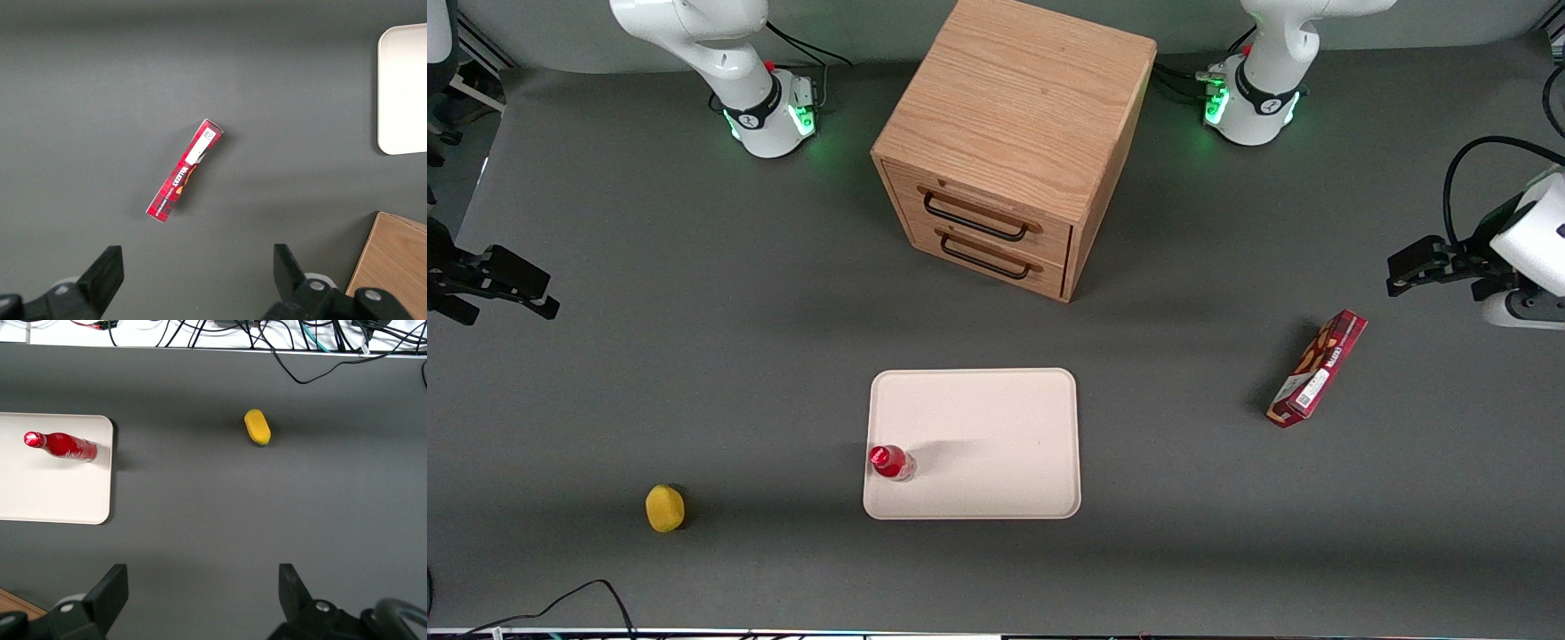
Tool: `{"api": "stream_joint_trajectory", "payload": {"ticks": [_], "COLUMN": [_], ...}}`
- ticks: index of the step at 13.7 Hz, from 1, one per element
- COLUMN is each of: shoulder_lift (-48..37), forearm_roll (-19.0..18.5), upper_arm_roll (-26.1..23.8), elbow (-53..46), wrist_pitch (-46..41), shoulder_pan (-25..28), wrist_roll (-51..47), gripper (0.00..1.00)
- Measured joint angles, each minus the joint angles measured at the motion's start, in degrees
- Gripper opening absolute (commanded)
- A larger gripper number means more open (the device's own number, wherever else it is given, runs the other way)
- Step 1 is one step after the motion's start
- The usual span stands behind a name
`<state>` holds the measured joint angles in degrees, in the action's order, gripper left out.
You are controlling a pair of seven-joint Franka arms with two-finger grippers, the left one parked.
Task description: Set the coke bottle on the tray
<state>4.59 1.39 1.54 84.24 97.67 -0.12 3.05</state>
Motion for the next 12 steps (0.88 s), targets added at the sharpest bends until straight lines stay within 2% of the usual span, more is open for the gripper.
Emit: {"api": "stream_joint_trajectory", "payload": {"ticks": [12], "shoulder_lift": [0.09], "forearm_roll": [-0.05], "upper_arm_roll": [0.98], "elbow": [-0.01], "wrist_pitch": [-0.63], "shoulder_pan": [-0.27], "wrist_roll": [-0.38], "gripper": [1.0]}}
